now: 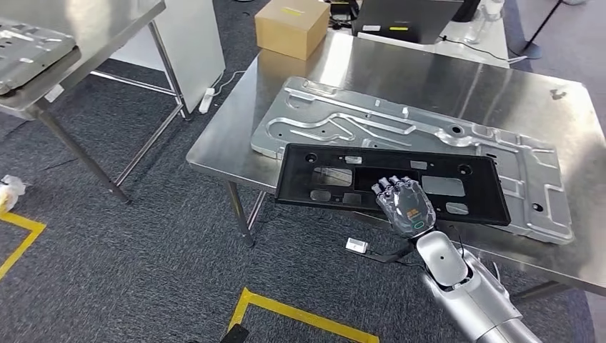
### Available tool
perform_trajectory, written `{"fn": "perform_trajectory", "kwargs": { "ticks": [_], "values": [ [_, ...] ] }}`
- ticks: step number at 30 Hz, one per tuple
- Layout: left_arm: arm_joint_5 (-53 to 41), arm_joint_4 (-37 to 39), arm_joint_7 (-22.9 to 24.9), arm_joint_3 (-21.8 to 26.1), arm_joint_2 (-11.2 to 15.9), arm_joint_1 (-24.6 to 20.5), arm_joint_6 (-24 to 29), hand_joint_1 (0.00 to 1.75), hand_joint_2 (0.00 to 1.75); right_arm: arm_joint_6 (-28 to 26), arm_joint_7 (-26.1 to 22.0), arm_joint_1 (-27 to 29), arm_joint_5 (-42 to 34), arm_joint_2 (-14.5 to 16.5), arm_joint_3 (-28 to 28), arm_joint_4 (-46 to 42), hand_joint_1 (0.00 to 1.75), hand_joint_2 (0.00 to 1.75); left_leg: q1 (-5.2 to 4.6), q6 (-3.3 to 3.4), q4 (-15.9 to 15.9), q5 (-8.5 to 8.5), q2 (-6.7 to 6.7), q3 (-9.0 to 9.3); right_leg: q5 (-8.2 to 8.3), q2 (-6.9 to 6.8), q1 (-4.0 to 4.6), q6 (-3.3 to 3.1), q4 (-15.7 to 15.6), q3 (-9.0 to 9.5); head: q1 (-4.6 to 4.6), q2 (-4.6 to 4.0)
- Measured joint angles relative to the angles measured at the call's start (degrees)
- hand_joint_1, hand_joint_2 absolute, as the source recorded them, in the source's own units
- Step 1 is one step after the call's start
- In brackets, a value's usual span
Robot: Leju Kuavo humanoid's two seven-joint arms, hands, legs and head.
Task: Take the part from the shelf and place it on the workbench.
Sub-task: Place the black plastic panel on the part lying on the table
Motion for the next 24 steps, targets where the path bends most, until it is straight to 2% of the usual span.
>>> {"fn": "perform_trajectory", "kwargs": {
  "ticks": [1,2,3,4,5,6,8,10,11,12,13,14,15,16,18,19,21,24],
  "values": [
    [0.0,0.0,0.0,0.0,0.0,0.0,0.0,0.00,1.75,0.0,0.0,0.3,0.1,0.0,-0.1,0.0,1.68,1.75,0.00,-0.08,0.0,-0.20,0.83,0.20,1.36,-0.25,-0.05,0.06,-1.4,0.72,0.01,0.00],
    [0.0,0.0,0.0,0.0,0.0,0.0,0.0,0.00,1.75,0.0,0.0,0.5,0.2,0.0,-0.3,0.0,1.68,1.75,0.00,-0.22,0.0,-0.43,1.61,0.48,3.36,-0.81,-0.06,0.03,-4.8,2.50,0.01,0.00],
    [0.0,0.0,0.0,0.0,0.0,-0.1,0.0,0.00,1.75,0.0,-0.1,0.5,0.3,0.0,-0.4,0.0,1.68,1.75,-0.06,-0.41,0.0,-0.69,2.34,0.80,4.97,-2.04,0.13,-0.10,-8.9,4.68,0.02,0.00],
    [0.1,0.0,0.0,0.0,-0.1,-0.1,0.0,0.00,1.75,-0.1,-0.1,0.5,0.3,0.0,-0.6,-0.1,1.68,1.75,-0.20,-0.70,0.0,-0.96,2.90,1.04,6.06,-3.01,0.41,-0.43,-12.2,6.46,-0.01,0.00],
    [0.1,0.0,0.0,0.0,-0.1,-0.2,0.0,0.00,1.75,-0.1,-0.1,0.5,0.4,0.0,-0.8,-0.2,1.68,1.75,-0.34,-1.01,0.0,-1.20,3.40,1.27,6.49,-3.71,0.72,-0.81,-14.2,7.57,-0.04,0.00],
    [0.3,0.0,0.1,0.0,-0.1,-0.2,0.0,0.00,1.75,-0.2,-0.1,0.6,0.5,0.0,-0.9,-0.2,1.68,1.75,-0.47,-1.34,0.0,-1.41,3.82,1.48,6.31,-4.01,1.03,-1.21,-15.0,7.97,-0.08,0.00],
    [0.7,0.0,0.4,0.0,-0.1,-0.3,0.0,0.00,1.75,-0.6,-0.1,0.9,0.9,0.0,-1.1,-0.3,1.68,1.75,-0.54,-2.02,-0.2,-1.75,4.42,1.88,6.23,-3.01,1.10,-1.95,-15.2,8.05,-0.13,0.00],
    [1.4,0.0,0.8,0.0,0.0,-0.3,-0.1,0.00,1.75,-1.1,0.0,1.1,1.6,0.1,-1.2,-0.3,1.68,1.75,-0.38,-2.61,1.4,-3.05,2.85,1.48,6.29,-2.34,0.80,-2.68,-15.6,8.40,-0.18,0.00],
    [1.7,0.0,1.0,0.0,0.0,-0.3,-0.2,0.00,1.75,-1.3,0.0,1.2,2.0,0.2,-1.2,-0.3,1.68,1.75,-0.28,-2.79,3.8,-4.48,1.58,0.40,6.32,-2.06,0.64,-3.08,-15.8,8.57,-0.22,0.00],
    [2.0,0.0,1.2,0.1,0.0,-0.1,-0.4,0.00,1.75,-1.5,0.1,1.2,2.3,0.4,-1.2,-0.3,1.68,1.75,-0.21,-2.88,7.3,-6.23,0.29,-1.29,6.26,-1.80,0.69,-3.36,-15.9,8.64,-0.25,0.00],
    [2.5,0.0,1.5,0.2,0.0,0.0,-0.7,0.00,1.75,-1.5,0.2,1.2,2.5,0.6,-1.2,-0.3,1.68,1.75,-0.20,-2.92,11.3,-7.86,-0.36,-3.39,6.18,-1.51,0.76,-3.62,-15.8,8.65,-0.29,0.00],
    [2.9,0.0,1.7,0.4,0.0,0.2,-1.0,0.00,1.75,-1.6,0.2,1.3,2.6,0.8,-1.2,-0.3,1.68,1.75,-0.19,-2.96,14.6,-8.74,-0.63,-5.27,6.07,-1.15,0.83,-3.76,-15.7,8.67,-0.29,0.00],
    [3.2,0.0,1.9,0.5,0.1,0.4,-1.4,0.00,1.75,-1.6,0.2,1.4,2.7,1.0,-1.2,-0.3,1.68,1.75,-0.19,-2.95,16.1,-8.53,-0.74,-6.43,5.95,-0.80,0.89,-3.84,-15.5,8.69,-0.30,0.00],
    [3.5,0.0,2.1,0.6,0.1,0.5,-1.7,0.00,1.75,-1.6,0.2,1.5,2.7,1.1,-1.2,-0.2,1.68,1.75,-0.19,-2.87,15.4,-7.13,-0.76,-6.55,5.78,-0.47,0.93,-3.85,-15.3,8.72,-0.29,0.00],
    [3.8,0.0,2.4,0.8,0.1,0.6,-1.9,0.00,1.75,-1.6,0.1,1.5,2.7,1.3,-1.2,-0.2,1.68,1.75,-0.21,-2.42,8.8,-2.59,-0.85,-4.28,5.32,0.06,0.94,-3.66,-14.8,8.78,-0.29,0.00],
    [3.9,0.0,2.6,0.9,0.2,0.6,-1.9,0.00,1.75,-1.6,0.1,1.5,2.7,1.4,-1.2,-0.2,1.68,1.75,-0.30,-2.16,5.3,-1.04,-0.94,-2.91,5.08,0.26,1.03,-3.45,-14.4,8.69,-0.28,0.00],
    [4.0,0.0,3.0,1.0,0.2,0.6,-1.8,0.00,1.75,-1.6,0.2,1.5,2.7,1.5,-1.2,-0.1,1.68,1.75,-0.41,-1.87,1.7,0.00,-1.10,-1.56,4.84,0.54,1.21,-3.09,-13.9,8.34,-0.25,0.00],
    [4.0,0.0,3.2,1.1,0.3,0.7,-1.7,0.00,1.75,-1.6,0.2,1.5,2.7,1.6,-1.2,0.1,1.68,1.75,-0.57,-1.96,1.3,0.11,-1.22,-1.44,4.87,0.60,1.23,-3.22,-13.9,8.16,-0.22,0.00]
  ]
}}
